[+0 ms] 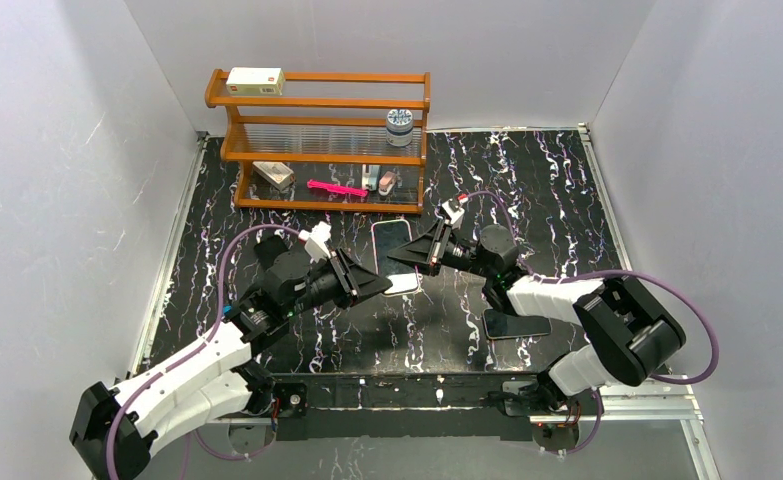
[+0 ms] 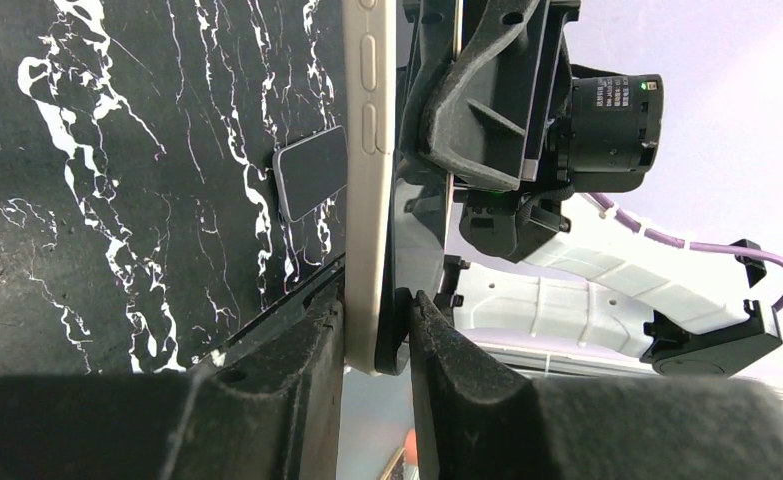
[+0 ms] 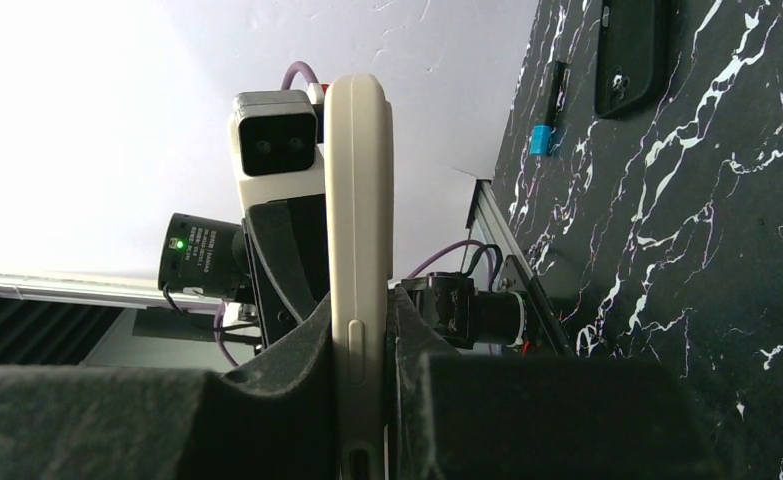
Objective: Put the phone into the phone case
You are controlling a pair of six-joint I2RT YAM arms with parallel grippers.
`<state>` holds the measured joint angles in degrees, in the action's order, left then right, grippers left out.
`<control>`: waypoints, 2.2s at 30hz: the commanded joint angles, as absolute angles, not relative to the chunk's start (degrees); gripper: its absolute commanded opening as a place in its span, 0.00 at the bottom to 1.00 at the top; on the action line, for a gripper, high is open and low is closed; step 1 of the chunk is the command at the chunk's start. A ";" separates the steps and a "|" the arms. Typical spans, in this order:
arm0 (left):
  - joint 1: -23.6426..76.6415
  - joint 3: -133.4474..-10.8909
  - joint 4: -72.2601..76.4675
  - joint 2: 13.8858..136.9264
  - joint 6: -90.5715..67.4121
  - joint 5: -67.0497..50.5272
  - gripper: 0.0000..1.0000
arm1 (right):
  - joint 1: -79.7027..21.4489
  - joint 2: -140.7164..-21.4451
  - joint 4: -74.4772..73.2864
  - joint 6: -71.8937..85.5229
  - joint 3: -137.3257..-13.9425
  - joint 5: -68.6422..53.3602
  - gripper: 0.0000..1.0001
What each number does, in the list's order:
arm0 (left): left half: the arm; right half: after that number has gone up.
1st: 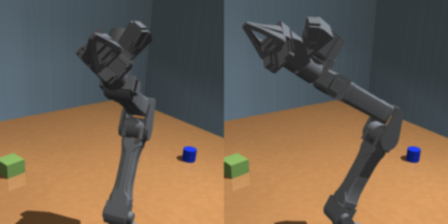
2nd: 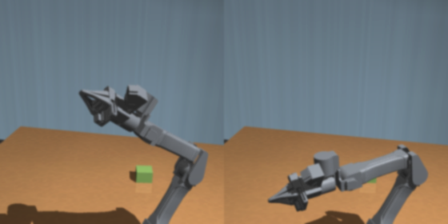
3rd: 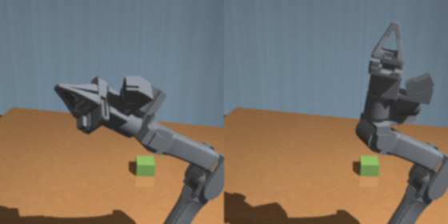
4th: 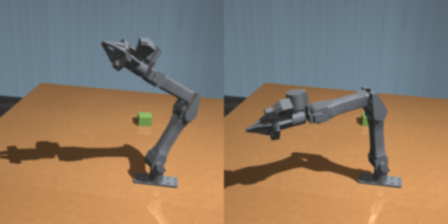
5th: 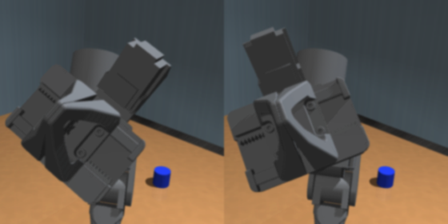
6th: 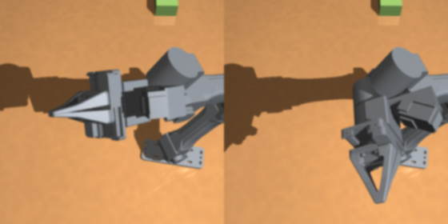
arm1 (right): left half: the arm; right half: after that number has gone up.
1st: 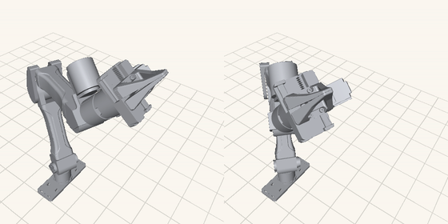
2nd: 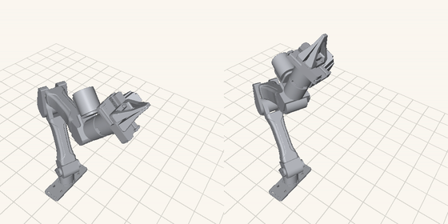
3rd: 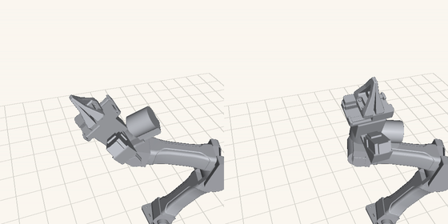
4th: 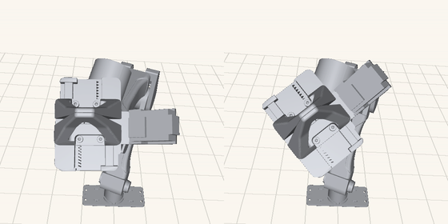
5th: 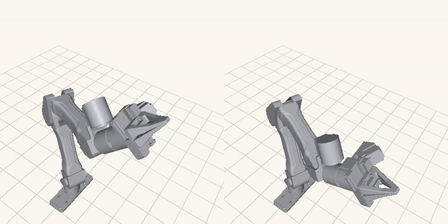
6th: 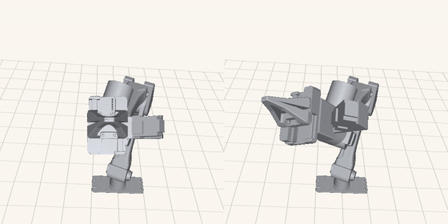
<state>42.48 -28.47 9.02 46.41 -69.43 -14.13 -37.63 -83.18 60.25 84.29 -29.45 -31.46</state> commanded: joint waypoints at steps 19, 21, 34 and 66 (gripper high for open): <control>42.05 -23.56 16.25 42.53 -72.99 -12.78 0.00 | -37.14 -84.11 75.17 92.15 -31.14 -31.89 0.22; 42.09 -25.60 9.50 43.00 -71.34 -10.93 0.00 | -37.10 -83.53 73.00 90.73 -31.18 -32.21 0.34; 42.10 -27.39 6.04 40.92 -62.72 -11.70 0.00 | -36.71 -79.72 65.93 84.61 -32.34 -31.48 0.54; 42.10 -32.52 -11.29 39.19 -54.21 -3.08 0.79 | -33.66 -77.31 44.79 68.96 -35.49 -31.41 0.01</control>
<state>42.30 -28.64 -5.17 38.85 -58.33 -7.14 -34.06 -79.20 47.59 74.85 -31.44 -32.08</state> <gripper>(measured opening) 0.706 0.187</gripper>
